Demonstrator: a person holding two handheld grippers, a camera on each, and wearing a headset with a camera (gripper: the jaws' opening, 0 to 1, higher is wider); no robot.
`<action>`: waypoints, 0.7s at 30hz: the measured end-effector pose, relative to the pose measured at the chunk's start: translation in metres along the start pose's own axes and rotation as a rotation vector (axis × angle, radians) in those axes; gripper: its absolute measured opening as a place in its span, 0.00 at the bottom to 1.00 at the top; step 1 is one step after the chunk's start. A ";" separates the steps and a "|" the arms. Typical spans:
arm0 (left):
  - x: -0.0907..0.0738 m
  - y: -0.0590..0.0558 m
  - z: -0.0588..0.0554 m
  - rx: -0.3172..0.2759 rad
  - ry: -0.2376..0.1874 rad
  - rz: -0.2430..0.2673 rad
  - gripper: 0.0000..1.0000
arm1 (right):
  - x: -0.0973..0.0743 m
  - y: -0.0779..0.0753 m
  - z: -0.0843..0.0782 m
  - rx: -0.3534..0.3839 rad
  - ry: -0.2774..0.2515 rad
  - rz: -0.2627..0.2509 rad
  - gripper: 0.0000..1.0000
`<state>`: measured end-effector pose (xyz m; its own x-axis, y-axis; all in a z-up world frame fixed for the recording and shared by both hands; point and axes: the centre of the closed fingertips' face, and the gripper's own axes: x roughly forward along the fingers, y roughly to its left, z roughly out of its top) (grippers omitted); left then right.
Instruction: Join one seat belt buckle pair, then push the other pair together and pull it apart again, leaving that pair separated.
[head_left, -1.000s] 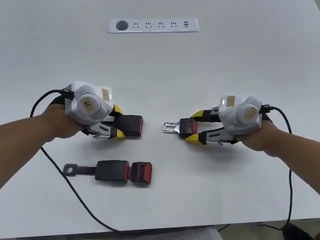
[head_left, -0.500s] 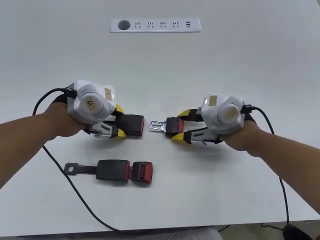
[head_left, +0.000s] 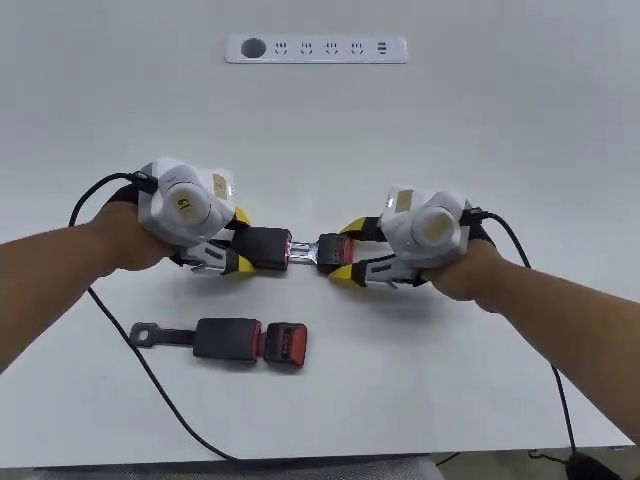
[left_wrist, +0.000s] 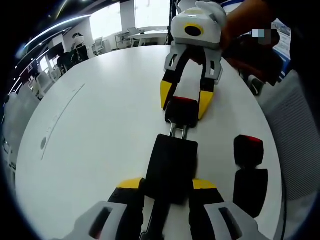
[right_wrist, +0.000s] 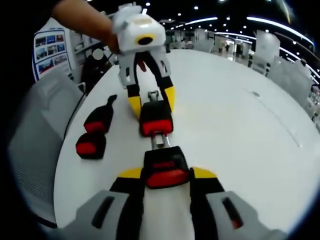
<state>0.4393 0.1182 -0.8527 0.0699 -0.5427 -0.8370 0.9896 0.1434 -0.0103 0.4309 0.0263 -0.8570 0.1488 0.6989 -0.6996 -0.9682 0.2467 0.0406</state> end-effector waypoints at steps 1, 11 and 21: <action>0.000 0.000 0.000 0.001 0.001 0.000 0.36 | 0.002 0.001 0.001 0.001 0.001 0.002 0.35; 0.000 -0.002 0.001 0.028 0.012 -0.009 0.35 | 0.009 0.001 0.008 0.025 -0.010 0.001 0.35; 0.001 -0.002 0.002 0.063 0.022 -0.022 0.34 | 0.013 0.002 0.012 0.020 0.009 0.016 0.35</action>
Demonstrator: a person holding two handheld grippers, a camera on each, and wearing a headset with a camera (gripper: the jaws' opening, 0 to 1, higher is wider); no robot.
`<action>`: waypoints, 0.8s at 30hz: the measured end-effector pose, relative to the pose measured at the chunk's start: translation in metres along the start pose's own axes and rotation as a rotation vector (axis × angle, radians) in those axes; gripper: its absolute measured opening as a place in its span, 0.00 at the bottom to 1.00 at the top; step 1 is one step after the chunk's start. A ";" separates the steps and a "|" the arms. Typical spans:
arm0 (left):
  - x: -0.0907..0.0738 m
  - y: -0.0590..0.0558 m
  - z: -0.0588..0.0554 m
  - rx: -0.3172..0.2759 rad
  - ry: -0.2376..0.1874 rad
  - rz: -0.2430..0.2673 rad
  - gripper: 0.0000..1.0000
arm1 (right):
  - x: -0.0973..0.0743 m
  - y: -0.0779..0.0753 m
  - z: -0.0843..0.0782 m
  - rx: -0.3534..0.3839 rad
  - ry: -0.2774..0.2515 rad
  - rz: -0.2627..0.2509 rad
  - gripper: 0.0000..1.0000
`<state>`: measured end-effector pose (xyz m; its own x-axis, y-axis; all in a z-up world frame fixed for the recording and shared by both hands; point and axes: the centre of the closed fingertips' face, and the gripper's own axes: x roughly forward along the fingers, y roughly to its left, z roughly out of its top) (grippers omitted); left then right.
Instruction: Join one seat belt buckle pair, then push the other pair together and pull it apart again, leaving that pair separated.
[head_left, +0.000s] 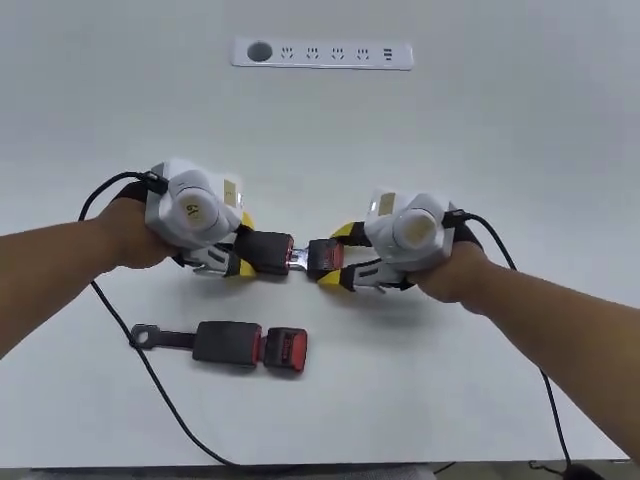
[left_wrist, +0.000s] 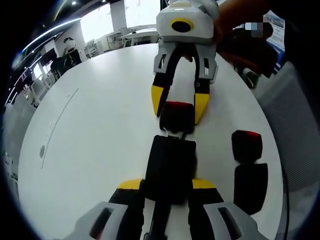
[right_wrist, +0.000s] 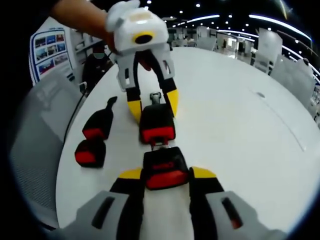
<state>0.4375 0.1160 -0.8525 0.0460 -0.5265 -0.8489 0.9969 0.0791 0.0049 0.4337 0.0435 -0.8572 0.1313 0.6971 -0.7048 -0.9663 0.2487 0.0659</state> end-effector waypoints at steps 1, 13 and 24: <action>0.000 0.000 0.000 0.000 -0.003 0.000 0.34 | 0.000 0.000 0.000 0.002 -0.002 -0.003 0.35; 0.000 0.001 0.000 -0.011 -0.014 0.003 0.34 | 0.012 0.002 0.010 0.072 0.002 -0.039 0.34; -0.002 -0.001 0.000 0.009 0.009 -0.011 0.33 | 0.015 0.000 0.013 0.066 0.039 -0.052 0.35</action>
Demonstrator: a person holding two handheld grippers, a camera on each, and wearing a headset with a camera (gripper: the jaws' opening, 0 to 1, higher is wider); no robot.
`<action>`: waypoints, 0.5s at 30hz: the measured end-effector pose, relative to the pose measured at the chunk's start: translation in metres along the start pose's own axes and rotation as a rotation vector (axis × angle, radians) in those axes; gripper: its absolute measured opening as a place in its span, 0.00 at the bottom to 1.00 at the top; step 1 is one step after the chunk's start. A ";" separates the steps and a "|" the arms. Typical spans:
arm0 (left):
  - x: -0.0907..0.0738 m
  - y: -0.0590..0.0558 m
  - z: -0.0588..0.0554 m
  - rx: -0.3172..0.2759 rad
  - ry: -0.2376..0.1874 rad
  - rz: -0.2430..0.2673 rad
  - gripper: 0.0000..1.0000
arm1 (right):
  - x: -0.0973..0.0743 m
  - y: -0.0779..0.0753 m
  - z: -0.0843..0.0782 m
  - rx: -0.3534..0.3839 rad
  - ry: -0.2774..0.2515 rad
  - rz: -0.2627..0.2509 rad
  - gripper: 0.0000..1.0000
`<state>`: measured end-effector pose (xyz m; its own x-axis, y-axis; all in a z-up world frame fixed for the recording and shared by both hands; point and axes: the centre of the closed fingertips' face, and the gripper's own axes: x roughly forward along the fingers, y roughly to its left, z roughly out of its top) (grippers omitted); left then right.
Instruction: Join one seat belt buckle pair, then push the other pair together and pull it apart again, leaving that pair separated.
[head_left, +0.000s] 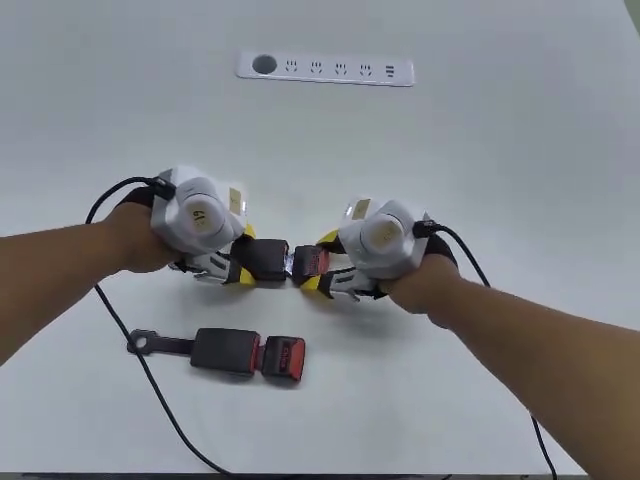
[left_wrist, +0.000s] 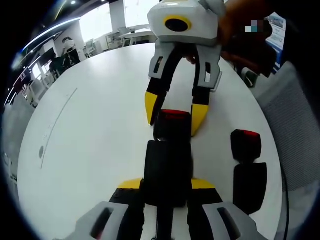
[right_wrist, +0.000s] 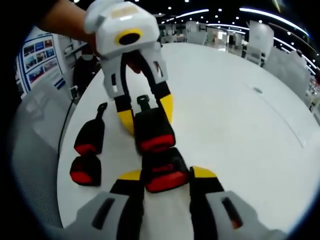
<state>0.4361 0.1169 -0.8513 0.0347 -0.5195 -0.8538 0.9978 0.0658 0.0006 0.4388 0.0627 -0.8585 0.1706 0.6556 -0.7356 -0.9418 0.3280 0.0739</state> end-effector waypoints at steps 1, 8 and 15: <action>0.000 0.000 0.000 0.002 0.000 -0.001 0.33 | 0.000 0.000 0.000 -0.003 0.004 -0.001 0.35; -0.001 0.000 0.000 0.014 -0.003 -0.007 0.33 | 0.000 0.000 0.000 -0.014 0.020 0.000 0.35; -0.001 0.000 -0.001 0.045 0.004 -0.024 0.33 | 0.000 0.000 0.000 -0.022 0.034 -0.003 0.35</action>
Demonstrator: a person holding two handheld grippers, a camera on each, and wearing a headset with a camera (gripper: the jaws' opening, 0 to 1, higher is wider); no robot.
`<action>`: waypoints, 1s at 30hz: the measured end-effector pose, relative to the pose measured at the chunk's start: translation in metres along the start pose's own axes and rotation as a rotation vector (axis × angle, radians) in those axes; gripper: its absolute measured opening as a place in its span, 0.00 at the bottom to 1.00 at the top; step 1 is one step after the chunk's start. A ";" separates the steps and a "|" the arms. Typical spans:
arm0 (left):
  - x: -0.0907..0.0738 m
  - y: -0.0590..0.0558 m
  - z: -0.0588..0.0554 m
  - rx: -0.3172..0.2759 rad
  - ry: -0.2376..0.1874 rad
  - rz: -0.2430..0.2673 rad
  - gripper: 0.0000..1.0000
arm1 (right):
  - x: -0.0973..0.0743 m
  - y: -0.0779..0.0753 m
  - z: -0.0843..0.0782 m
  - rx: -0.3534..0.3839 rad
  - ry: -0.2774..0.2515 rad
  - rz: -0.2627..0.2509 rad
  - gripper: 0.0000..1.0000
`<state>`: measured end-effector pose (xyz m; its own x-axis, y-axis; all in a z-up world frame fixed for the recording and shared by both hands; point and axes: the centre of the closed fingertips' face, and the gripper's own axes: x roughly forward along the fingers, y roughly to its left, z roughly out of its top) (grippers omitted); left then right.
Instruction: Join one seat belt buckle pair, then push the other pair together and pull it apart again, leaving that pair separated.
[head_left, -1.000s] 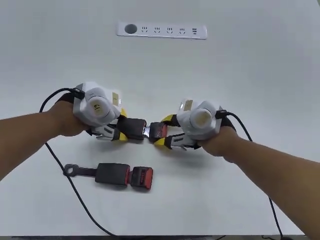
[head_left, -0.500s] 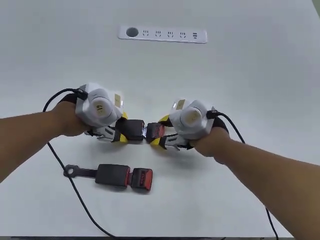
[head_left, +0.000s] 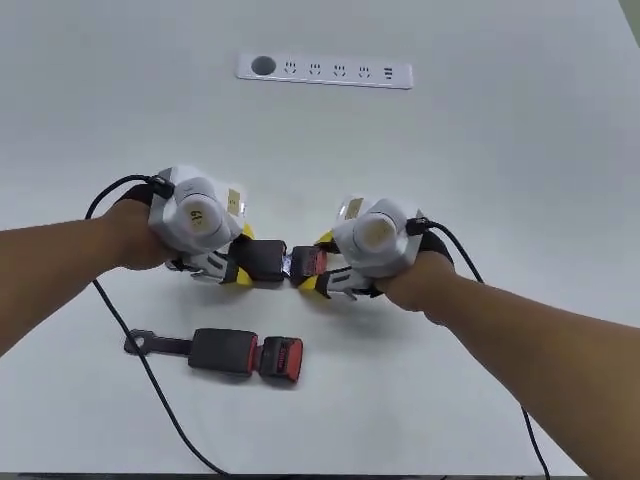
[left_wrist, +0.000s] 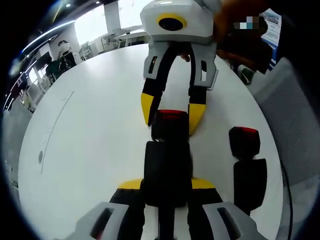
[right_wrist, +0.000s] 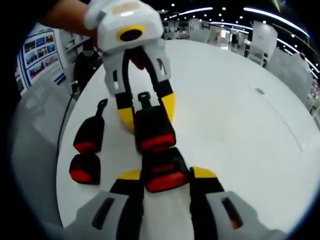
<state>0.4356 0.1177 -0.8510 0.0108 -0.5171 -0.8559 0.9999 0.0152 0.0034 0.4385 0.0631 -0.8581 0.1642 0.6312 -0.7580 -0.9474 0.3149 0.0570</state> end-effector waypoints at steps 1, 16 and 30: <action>0.000 0.000 0.000 0.002 0.000 -0.002 0.33 | 0.000 0.000 0.000 0.000 0.000 -0.001 0.35; 0.000 -0.001 -0.001 0.030 0.019 -0.012 0.33 | 0.000 0.001 0.000 -0.023 0.029 0.001 0.35; 0.000 -0.001 -0.001 0.035 0.022 -0.013 0.33 | -0.001 0.001 -0.001 -0.033 0.039 0.003 0.35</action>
<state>0.4346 0.1188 -0.8518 -0.0020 -0.4985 -0.8669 0.9997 -0.0212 0.0098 0.4369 0.0628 -0.8579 0.1513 0.6035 -0.7829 -0.9566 0.2891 0.0379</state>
